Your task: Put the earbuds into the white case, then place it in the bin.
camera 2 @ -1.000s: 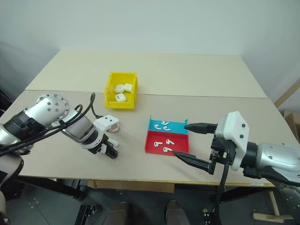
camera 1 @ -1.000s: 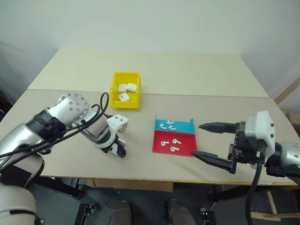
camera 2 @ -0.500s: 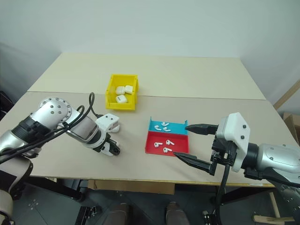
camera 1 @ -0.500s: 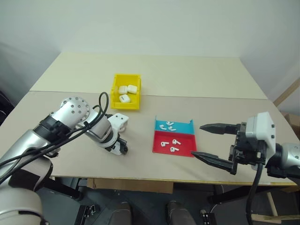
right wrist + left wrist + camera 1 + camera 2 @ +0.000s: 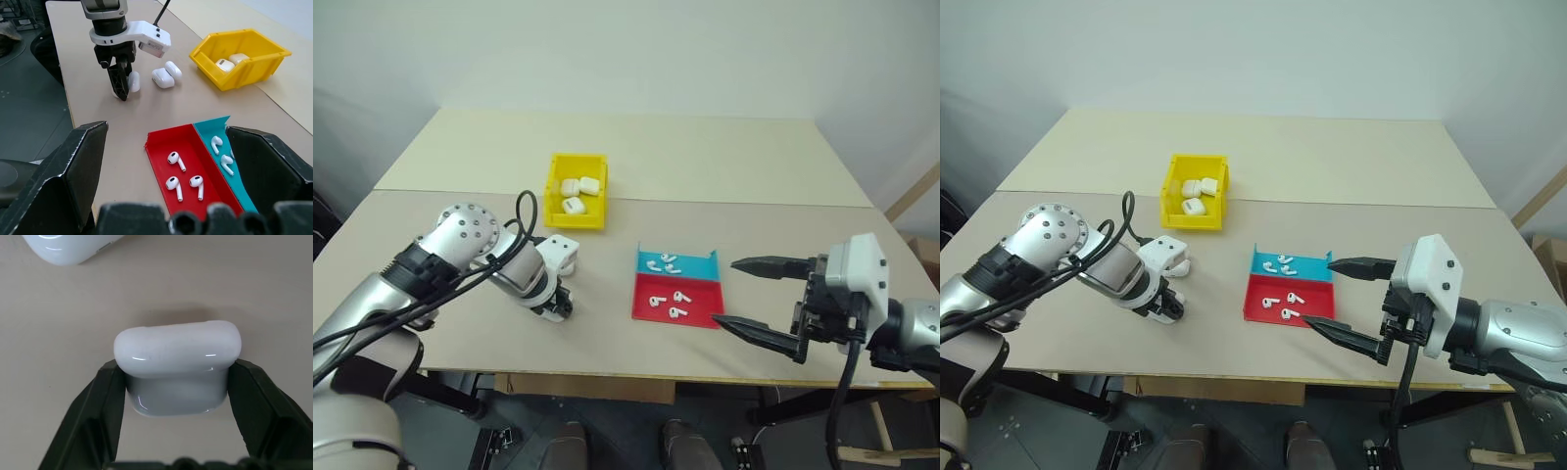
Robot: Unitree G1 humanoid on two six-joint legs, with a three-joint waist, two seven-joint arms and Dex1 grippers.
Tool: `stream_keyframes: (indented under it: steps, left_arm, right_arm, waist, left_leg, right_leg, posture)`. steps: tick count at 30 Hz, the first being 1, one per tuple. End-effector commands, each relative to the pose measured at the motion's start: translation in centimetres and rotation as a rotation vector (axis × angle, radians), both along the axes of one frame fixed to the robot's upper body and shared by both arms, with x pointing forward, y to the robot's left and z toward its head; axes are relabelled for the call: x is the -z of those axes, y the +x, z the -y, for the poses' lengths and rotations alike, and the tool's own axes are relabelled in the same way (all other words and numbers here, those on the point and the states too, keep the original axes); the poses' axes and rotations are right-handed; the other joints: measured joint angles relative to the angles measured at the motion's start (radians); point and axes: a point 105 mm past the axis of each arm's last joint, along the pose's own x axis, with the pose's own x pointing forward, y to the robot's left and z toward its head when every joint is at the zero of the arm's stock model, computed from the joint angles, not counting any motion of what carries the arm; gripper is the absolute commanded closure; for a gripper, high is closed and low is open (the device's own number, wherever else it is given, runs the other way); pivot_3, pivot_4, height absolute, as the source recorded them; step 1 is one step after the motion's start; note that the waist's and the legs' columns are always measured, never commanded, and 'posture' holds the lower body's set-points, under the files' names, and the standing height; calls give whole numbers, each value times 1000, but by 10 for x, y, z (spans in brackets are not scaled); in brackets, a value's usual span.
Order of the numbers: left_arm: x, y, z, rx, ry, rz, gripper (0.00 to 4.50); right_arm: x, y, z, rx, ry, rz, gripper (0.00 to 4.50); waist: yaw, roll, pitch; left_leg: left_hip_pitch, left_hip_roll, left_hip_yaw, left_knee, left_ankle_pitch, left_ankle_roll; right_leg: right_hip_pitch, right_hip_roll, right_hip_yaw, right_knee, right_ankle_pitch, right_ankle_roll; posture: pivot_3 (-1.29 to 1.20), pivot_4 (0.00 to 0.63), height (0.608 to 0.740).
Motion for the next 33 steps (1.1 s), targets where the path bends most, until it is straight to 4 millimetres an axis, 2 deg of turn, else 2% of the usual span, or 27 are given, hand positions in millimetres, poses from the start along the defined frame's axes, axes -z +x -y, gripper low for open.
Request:
stream_keyframes:
  steps: [1,5,10,14,20,24,30,33]
  left_arm:
    - [-9,0,2,16,-28,28,1697]
    - [-24,-1,0,45,-21,87,1697]
    - [-53,-4,-17,54,14,185,1697]
    - [-70,-6,-16,73,-38,235,1697]
    - [-109,2,11,126,-320,459,1697]
    - [-121,2,22,226,-440,604,1697]
    - [-139,7,27,371,-639,908,1697]
    - [-143,3,28,500,-736,989,1697]
  right_arm:
    - [-9,-1,-1,-8,-4,56,0]
    - [-8,1,0,-7,-6,63,0]
    - [-10,7,2,-14,13,77,0]
    - [-11,12,3,-23,15,87,0]
    - [-15,22,4,-37,21,104,0]
    - [-17,26,5,-44,20,114,0]
    - [-23,34,5,-53,17,141,0]
    - [-26,36,6,-56,12,156,0]
  waist:
    - [0,0,0]
    - [0,-1,1]
    - [-3,-3,1]
    - [0,-3,2]
    - [3,-4,2]
    - [1,-4,3]
    - [-1,-4,3]
    - [-1,-4,3]
  left_leg:
    - [0,0,0,0,0,0]
    - [-1,0,0,0,0,0]
    - [-1,0,0,-1,0,0]
    - [-1,0,0,-1,0,0]
    - [-1,0,0,-1,0,0]
    - [-2,0,1,-1,0,-1]
    - [-1,1,1,-2,0,-1]
    - [-2,1,2,-1,0,-1]
  right_leg:
    - [0,0,0,0,0,0]
    - [-1,0,0,0,0,0]
    - [-2,0,0,0,0,0]
    - [-2,0,0,-1,0,0]
    - [-2,0,0,-2,0,0]
    - [-2,0,0,-3,1,-3]
    - [-2,0,0,-3,1,-3]
    - [-2,0,0,-4,1,-3]
  posture:
    - [0,150,740]
    - [0,150,740]
    - [0,150,740]
    - [0,150,740]
    - [0,150,740]
    - [0,150,740]
    - [0,150,740]
    - [0,150,740]
